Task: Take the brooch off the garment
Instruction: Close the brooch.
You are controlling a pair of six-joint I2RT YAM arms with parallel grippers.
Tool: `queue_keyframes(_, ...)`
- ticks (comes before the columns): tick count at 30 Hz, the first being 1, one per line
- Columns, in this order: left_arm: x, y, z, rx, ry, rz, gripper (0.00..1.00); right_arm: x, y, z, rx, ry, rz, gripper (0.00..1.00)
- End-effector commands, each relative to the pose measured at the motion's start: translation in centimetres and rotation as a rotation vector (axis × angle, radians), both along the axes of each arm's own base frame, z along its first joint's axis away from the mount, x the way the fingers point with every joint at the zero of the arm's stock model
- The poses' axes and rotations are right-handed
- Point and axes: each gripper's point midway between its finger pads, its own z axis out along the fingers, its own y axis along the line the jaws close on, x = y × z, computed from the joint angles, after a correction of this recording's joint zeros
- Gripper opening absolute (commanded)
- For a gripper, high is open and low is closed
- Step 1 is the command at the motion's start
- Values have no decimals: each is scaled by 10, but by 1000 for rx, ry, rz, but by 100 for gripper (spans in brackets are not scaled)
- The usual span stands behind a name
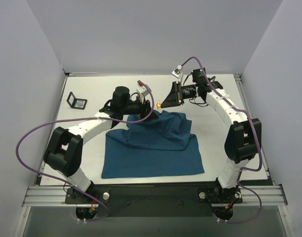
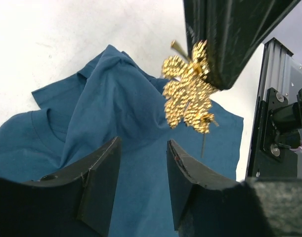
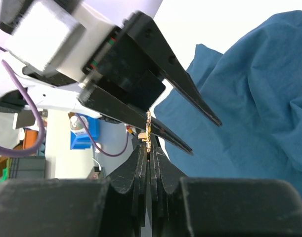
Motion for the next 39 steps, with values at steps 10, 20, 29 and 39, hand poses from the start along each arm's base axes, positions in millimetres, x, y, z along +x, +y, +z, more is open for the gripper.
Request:
queue_keyframes(10,-10,-7,50,-112,-100,-52,49,-7,-9,-14,-82,-77,21,0)
queue_keyframes(20,-19,-13,51,-148,-73,-87,50,-6,-9,-25,-121,-89,29,0)
queue_keyframes(29,-16,-15,53,-166,-56,-80,50,-19,-10,-34,-151,-103,79,0)
queue_keyframes(39,-15,-15,46,-154,-42,-75,52,-38,-5,-33,-129,-65,137,0)
